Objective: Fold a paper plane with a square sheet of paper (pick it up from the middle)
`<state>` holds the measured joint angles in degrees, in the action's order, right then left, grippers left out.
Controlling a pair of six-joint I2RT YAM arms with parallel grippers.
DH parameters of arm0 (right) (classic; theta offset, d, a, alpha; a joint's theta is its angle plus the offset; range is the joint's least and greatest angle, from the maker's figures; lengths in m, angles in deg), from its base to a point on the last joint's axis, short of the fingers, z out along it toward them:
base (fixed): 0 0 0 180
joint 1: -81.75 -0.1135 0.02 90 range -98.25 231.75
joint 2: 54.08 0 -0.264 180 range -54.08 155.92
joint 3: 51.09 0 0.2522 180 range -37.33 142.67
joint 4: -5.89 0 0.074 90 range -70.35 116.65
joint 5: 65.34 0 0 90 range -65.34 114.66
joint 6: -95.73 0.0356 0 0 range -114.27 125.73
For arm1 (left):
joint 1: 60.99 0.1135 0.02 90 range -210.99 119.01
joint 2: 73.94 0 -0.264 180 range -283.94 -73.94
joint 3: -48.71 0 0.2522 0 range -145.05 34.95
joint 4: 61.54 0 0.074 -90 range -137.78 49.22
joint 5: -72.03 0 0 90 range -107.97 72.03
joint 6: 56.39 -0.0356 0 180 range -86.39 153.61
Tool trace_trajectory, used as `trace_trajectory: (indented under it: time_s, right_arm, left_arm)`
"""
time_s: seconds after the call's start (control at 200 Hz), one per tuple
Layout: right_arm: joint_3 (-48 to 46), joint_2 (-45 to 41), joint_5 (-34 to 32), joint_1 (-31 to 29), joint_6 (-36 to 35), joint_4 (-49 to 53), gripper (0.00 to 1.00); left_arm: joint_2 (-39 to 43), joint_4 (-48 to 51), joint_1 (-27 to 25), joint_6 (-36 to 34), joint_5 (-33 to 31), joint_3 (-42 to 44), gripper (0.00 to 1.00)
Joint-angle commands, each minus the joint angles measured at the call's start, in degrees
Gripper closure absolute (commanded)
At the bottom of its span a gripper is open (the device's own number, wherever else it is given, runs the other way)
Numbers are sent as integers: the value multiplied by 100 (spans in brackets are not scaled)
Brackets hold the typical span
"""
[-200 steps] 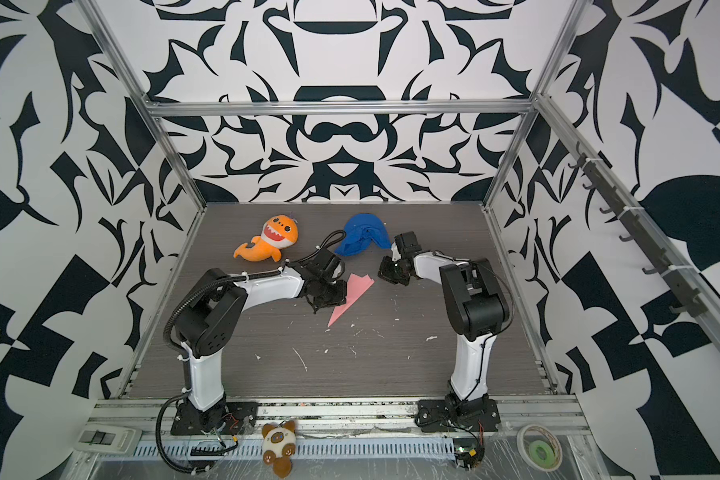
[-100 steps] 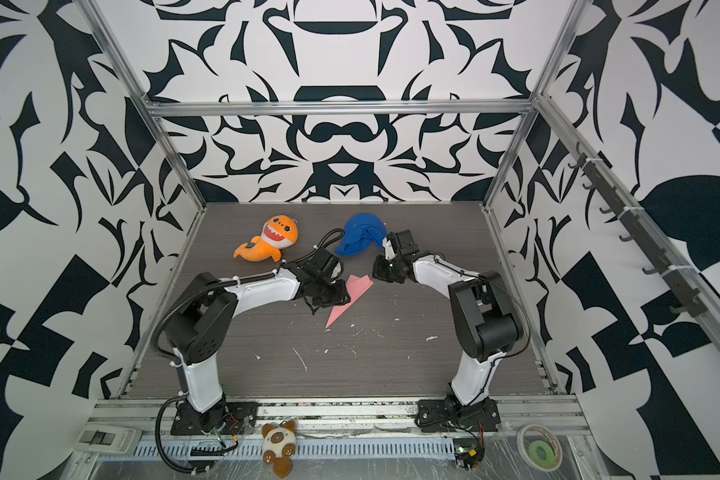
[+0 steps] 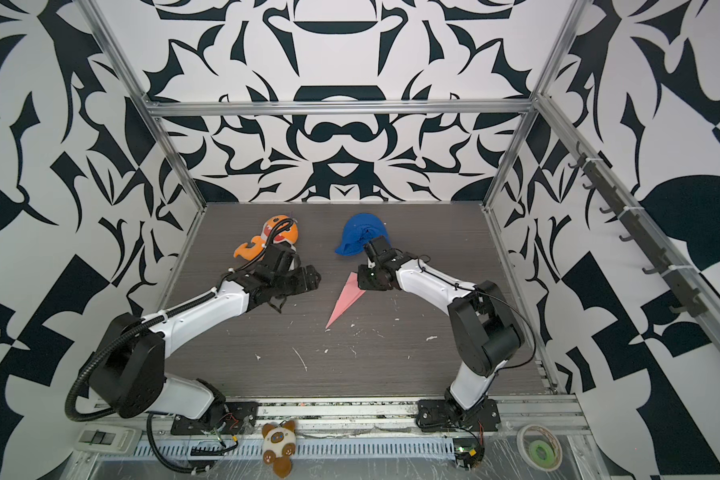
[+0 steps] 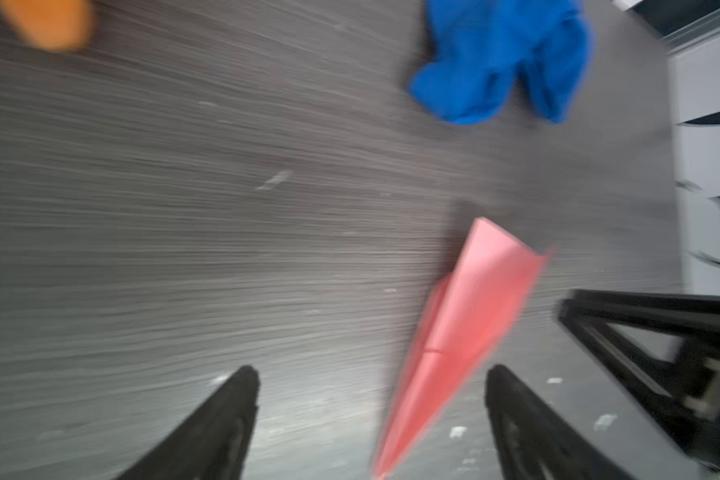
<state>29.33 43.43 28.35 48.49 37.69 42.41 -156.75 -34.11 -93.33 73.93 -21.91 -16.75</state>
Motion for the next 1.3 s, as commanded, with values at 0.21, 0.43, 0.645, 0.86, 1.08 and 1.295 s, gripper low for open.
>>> trace_trajectory:
  time_s: [0.21, 0.43, 0.645, 0.86, 1.08, 1.295]
  right_arm:
    - [743, 22, -1387, -961, 1053, 841, 36]
    - [1197, 582, -1739, -1271, 1609, 1125, 34]
    - [1537, 1039, -1822, -1283, 1713, 1394, 37]
    - [1411, 1073, -2112, -1271, 1922, 1648, 46]
    - [988, 913, -1717, -1137, 1946, 1252, 73]
    - [735, 822, -1240, -1002, 1860, 985, 86]
  left_arm:
    - [902, 232, 753, -38, -457, 713, 1]
    - [933, 215, 883, -160, -415, 837, 0]
    - [884, 136, 905, -165, -254, 920, 0]
    - [672, 77, 901, -160, -98, 870, 1]
    - [572, 4, 900, -120, 77, 762, 1]
    - [568, -39, 902, -68, 221, 722, 0]
